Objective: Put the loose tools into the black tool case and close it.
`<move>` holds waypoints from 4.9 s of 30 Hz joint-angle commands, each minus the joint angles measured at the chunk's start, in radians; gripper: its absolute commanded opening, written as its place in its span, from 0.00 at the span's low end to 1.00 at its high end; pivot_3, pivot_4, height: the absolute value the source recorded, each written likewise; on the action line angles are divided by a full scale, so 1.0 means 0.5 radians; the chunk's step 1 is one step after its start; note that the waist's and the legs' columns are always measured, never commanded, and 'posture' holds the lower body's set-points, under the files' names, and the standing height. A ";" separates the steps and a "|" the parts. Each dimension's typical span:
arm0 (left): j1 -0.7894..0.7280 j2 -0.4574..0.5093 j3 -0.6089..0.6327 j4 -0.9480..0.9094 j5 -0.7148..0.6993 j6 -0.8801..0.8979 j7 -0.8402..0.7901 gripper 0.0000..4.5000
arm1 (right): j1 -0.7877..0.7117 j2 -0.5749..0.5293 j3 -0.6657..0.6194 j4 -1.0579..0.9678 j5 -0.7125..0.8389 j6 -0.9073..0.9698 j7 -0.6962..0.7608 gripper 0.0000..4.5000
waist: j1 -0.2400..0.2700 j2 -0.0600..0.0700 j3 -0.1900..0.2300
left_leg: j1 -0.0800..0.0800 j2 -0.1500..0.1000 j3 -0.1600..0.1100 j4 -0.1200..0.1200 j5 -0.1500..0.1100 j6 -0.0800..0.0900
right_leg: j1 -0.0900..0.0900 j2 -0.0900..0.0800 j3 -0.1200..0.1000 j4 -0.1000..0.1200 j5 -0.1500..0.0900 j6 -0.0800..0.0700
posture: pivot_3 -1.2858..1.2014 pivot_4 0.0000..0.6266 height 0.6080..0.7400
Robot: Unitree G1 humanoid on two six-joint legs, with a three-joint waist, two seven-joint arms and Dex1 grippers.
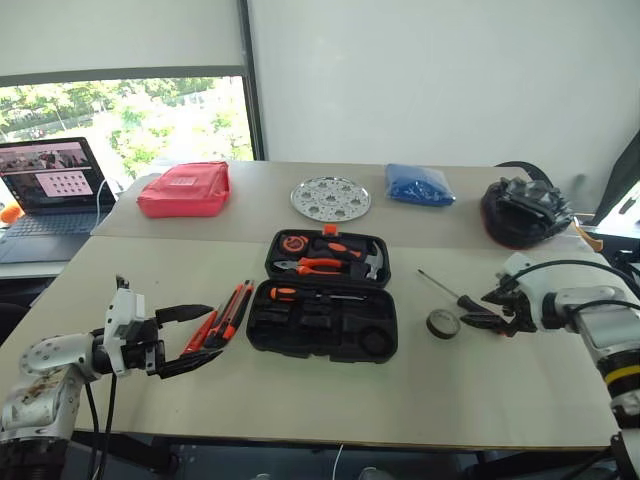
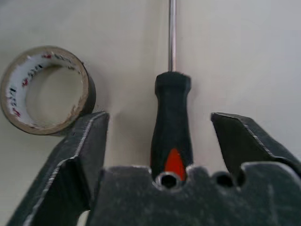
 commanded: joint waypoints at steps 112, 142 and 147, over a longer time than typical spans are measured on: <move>0.362 -0.091 0.117 -0.365 -0.041 -0.056 0.397 1.00 | -0.684 0.965 0.668 -0.318 -0.506 -0.054 0.518 0.01 | -0.031 0.009 0.008 | 0.006 0.003 -0.016 -0.002 0.005 -0.006 | -0.003 0.003 -0.009 0.011 0.006 -0.009 | 0.52 0.24 1.00; 0.979 -0.028 0.810 -0.131 -0.042 0.214 0.829 1.00 | 1.068 0.603 -0.957 -1.234 0.775 -1.028 0.725 0.99 | -0.018 0.004 0.010 | 0.011 0.004 -0.012 -0.006 0.003 -0.005 | 0.007 0.001 -0.010 -0.001 0.004 -0.007 | 0.52 0.24 1.00; 0.971 0.035 0.779 -0.387 -0.169 0.580 0.943 1.00 | 1.158 0.601 -0.994 -1.331 0.833 -1.089 0.646 0.99 | -0.025 0.001 0.012 | 0.028 0.009 -0.001 -0.006 0.004 -0.006 | 0.019 0.005 -0.006 0.000 -0.003 0.002 | 0.52 0.24 1.00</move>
